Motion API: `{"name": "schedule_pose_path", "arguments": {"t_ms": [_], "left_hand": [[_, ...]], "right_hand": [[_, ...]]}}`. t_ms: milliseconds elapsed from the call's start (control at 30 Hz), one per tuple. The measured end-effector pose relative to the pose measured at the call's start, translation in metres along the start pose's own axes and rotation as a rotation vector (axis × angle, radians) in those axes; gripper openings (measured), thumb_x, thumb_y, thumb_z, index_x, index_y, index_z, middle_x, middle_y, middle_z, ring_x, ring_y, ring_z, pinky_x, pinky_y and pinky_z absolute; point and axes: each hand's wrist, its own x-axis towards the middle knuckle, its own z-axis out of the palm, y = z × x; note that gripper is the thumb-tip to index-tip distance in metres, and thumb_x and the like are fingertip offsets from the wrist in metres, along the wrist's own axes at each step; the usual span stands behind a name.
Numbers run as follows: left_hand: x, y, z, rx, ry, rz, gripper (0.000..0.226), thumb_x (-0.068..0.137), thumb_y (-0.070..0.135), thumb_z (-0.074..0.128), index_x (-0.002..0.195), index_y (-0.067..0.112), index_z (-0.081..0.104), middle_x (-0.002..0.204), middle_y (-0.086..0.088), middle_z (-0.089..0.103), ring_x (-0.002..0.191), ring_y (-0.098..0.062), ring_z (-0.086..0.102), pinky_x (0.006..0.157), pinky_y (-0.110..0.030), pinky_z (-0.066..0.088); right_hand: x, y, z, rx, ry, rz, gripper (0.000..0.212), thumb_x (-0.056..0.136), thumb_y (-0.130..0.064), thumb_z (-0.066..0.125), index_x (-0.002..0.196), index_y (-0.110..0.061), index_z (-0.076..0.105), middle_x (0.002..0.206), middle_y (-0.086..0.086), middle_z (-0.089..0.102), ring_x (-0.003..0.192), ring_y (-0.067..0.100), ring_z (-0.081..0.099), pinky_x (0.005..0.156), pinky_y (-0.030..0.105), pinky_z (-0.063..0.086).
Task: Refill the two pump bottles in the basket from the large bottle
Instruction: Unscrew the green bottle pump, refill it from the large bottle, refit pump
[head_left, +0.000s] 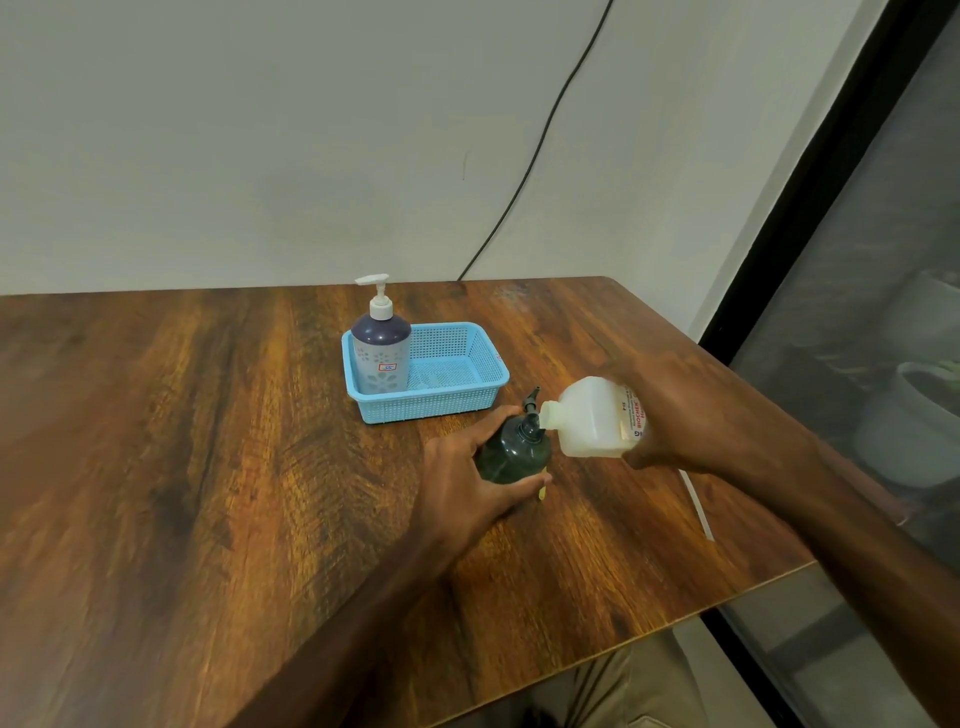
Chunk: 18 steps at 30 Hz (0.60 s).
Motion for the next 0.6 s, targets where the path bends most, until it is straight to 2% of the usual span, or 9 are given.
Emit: {"name": "schedule_pose_path", "arguments": {"t_ms": [233,433,600], "left_hand": [[0.0010,-0.0034,0.0012,-0.004,-0.001,0.013,0.076,0.067,0.037,0.093,0.130,0.045,0.050,0.111,0.044,0.053,0.107,0.027,0.052,0.094,-0.002,0.043],[0.0006,-0.0030,0.0006,-0.006,0.008,0.017,0.077,0.067,0.040,0.093,0.132,0.044,0.051,0.119,0.032,0.059,0.109,0.020,0.056,0.098,-0.010,0.047],[-0.0003,-0.0031,0.0010,-0.009,0.004,0.013,0.079,0.067,0.038,0.093,0.133,0.042,0.050,0.121,0.032,0.057,0.109,0.025,0.052,0.097,-0.005,0.044]], "right_hand": [[0.0028,0.0029,0.0017,-0.014,0.001,-0.016,0.081,0.081,-0.029,0.077,0.147,-0.025,0.030,0.146,-0.003,0.039,0.132,0.013,0.036,0.100,0.017,0.023],[0.0048,0.0043,0.0043,-0.039,0.029,-0.022,0.082,0.079,-0.030,0.079,0.147,-0.026,0.033,0.144,-0.004,0.042,0.130,0.013,0.039,0.099,0.018,0.026],[0.0070,0.0095,0.0088,-0.002,-0.001,-0.006,0.084,0.080,-0.029,0.078,0.149,-0.024,0.030,0.147,-0.003,0.039,0.133,0.013,0.036,0.094,0.012,0.023]]}}
